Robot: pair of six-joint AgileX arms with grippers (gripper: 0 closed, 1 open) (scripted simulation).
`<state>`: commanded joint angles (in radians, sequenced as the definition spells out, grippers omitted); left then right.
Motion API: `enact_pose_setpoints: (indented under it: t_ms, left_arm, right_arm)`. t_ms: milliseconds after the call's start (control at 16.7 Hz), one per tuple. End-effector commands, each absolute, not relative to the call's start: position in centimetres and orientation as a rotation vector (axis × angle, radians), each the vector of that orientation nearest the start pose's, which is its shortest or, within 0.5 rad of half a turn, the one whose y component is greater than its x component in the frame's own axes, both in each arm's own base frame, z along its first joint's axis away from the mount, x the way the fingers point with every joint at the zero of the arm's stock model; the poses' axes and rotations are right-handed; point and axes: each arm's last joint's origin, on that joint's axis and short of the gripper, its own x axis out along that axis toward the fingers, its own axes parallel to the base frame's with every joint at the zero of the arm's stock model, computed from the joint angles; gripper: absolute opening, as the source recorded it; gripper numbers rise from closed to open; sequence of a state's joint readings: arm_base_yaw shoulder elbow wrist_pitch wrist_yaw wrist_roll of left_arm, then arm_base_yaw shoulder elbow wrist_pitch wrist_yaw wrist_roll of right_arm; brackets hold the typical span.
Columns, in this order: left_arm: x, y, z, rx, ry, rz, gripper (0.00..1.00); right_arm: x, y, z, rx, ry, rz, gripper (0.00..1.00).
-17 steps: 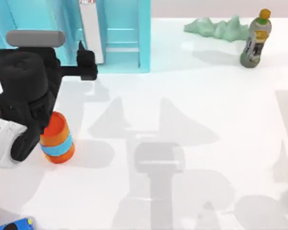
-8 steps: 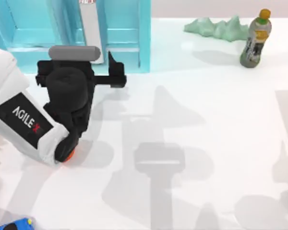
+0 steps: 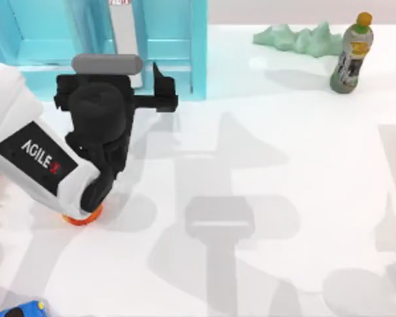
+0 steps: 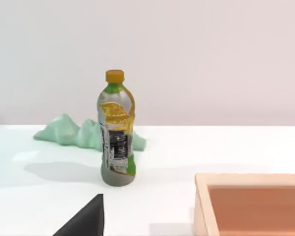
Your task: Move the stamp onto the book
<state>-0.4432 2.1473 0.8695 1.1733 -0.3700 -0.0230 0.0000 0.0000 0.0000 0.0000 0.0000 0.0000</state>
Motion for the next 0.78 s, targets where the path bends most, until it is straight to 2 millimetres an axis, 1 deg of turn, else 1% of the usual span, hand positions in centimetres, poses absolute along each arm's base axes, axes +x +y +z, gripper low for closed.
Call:
enact_pose_setpoints:
  t_ms: [180,360,600,660,780]
  left_arm:
    - [38.0,-15.9,9.9,0.007,0.102,-0.048,1.00]
    - [40.4,-15.9,10.0,0.006,0.101,-0.047,1.00]
    - [43.8,-15.8,8.7,0.006,0.102,-0.048,1.00]
    - [44.3,-15.8,8.4,0.006,0.101,-0.048,1.00]
    - [44.8,-15.7,8.0,0.007,0.102,-0.048,1.00]
  right_arm:
    - [10.6,-0.1,16.0,0.000,0.000,0.000,1.00]
    - [10.6,-0.1,16.0,0.000,0.000,0.000,1.00]
    - [10.6,-0.1,16.0,0.000,0.000,0.000,1.00]
    - [10.6,-0.1,16.0,0.000,0.000,0.000,1.00]
    - [10.6,-0.1,16.0,0.000,0.000,0.000,1.00]
